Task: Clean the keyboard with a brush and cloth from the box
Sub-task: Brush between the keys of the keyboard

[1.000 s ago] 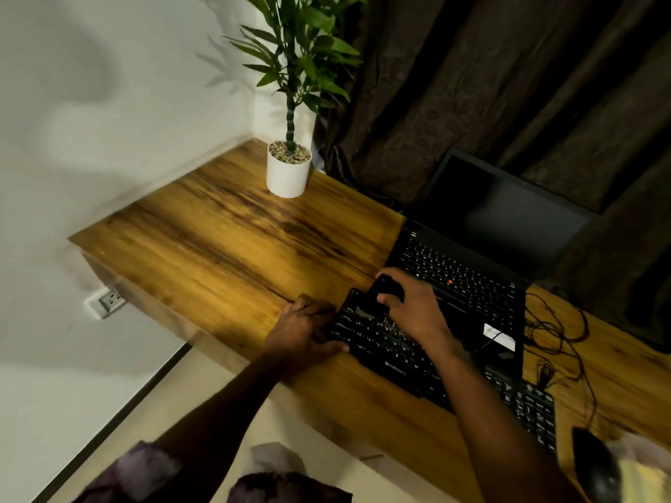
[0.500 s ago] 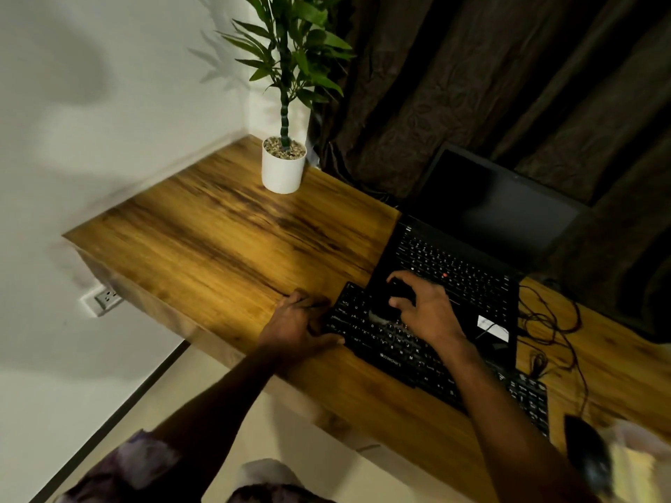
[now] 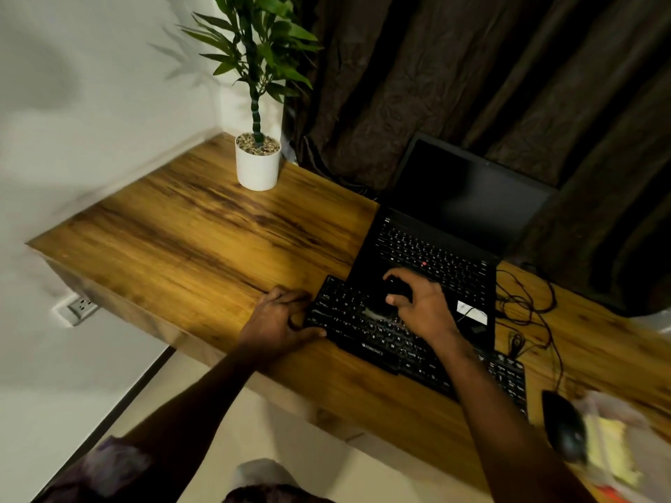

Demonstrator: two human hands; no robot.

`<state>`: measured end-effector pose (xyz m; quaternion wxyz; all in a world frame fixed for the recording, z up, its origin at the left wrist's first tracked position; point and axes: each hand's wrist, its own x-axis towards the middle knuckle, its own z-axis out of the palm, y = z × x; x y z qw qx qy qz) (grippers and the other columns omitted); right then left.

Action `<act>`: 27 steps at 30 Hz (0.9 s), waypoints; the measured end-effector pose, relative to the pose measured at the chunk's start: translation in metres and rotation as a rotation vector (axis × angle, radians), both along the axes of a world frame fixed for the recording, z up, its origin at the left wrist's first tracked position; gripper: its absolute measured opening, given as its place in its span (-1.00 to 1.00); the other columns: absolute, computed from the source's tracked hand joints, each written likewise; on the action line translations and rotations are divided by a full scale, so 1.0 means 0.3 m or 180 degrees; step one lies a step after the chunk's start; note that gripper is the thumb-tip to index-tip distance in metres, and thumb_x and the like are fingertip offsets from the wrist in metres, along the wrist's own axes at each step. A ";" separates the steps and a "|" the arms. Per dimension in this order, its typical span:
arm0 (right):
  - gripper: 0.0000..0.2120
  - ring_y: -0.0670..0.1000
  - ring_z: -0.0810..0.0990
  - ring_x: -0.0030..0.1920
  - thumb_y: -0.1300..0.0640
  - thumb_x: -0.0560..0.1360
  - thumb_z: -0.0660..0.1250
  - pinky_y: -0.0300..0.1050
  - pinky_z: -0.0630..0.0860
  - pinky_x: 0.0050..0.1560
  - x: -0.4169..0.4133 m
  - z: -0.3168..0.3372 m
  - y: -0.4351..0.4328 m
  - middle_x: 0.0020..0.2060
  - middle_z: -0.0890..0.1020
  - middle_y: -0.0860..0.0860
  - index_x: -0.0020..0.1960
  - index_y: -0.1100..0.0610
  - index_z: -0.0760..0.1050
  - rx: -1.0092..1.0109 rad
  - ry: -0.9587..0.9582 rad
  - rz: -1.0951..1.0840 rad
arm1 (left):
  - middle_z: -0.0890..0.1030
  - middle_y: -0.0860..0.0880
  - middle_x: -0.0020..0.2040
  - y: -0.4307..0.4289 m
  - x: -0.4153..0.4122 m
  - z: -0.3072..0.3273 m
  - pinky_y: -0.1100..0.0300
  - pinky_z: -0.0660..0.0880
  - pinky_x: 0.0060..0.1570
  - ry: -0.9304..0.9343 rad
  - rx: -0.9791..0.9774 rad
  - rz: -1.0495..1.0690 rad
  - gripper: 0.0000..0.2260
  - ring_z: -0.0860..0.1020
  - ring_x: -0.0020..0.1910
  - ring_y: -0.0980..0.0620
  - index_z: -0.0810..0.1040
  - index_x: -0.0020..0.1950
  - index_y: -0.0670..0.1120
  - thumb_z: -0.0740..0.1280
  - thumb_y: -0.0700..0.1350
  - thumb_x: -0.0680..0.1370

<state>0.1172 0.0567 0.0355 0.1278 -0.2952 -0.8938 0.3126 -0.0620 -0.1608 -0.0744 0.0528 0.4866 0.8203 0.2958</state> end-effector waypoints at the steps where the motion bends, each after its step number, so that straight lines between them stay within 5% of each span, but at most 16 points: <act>1: -0.57 -0.05 0.65 -0.01 0.26 0.47 0.47 -0.24 0.61 -0.05 0.019 0.002 0.015 0.02 0.66 -0.04 0.15 -0.21 0.54 0.0051 -0.0069 -0.0032 | 0.49 0.18 0.36 -0.001 -0.001 -0.001 0.10 0.26 0.20 0.0007 -0.0001 0.0005 -0.28 0.34 0.26 0.11 0.53 0.35 0.10 0.22 0.54 0.38; 7: -0.58 0.02 0.64 -0.05 0.17 0.48 0.47 -0.03 0.65 0.01 0.045 0.004 0.038 0.01 0.64 0.00 0.20 -0.24 0.51 0.0218 -0.0244 -0.0097 | 0.51 0.16 0.35 -0.002 0.004 -0.006 0.08 0.29 0.19 0.0031 0.0081 0.0021 -0.33 0.37 0.27 0.08 0.55 0.32 0.09 0.26 0.50 0.39; 12: -0.62 -0.03 0.69 -0.19 0.27 0.51 0.44 -0.13 0.66 -0.32 0.009 0.005 -0.010 -0.01 0.65 0.00 0.21 -0.12 0.57 -0.0180 0.0065 -0.0054 | 0.51 0.17 0.34 0.000 0.006 -0.001 0.14 0.24 0.16 0.0017 0.0151 0.0019 -0.34 0.39 0.28 0.07 0.60 0.25 0.10 0.23 0.52 0.37; 20: -0.57 -0.06 0.66 -0.12 0.21 0.49 0.47 -0.02 0.69 -0.13 0.150 0.005 0.085 0.01 0.66 -0.01 0.25 -0.18 0.53 0.0078 -0.0303 -0.0255 | 0.50 0.18 0.35 0.000 0.003 -0.001 0.18 0.21 0.16 0.0051 0.0059 0.0027 -0.32 0.35 0.27 0.11 0.60 0.26 0.12 0.21 0.53 0.35; 27: -0.57 -0.03 0.67 -0.03 0.23 0.48 0.47 -0.09 0.67 -0.06 0.098 -0.003 0.035 0.04 0.67 -0.02 0.19 -0.21 0.54 -0.0094 -0.0008 -0.0196 | 0.54 0.15 0.31 0.000 0.004 -0.006 0.05 0.36 0.19 0.0076 0.0207 0.0005 -0.30 0.42 0.23 0.04 0.62 0.20 0.09 0.13 0.56 0.37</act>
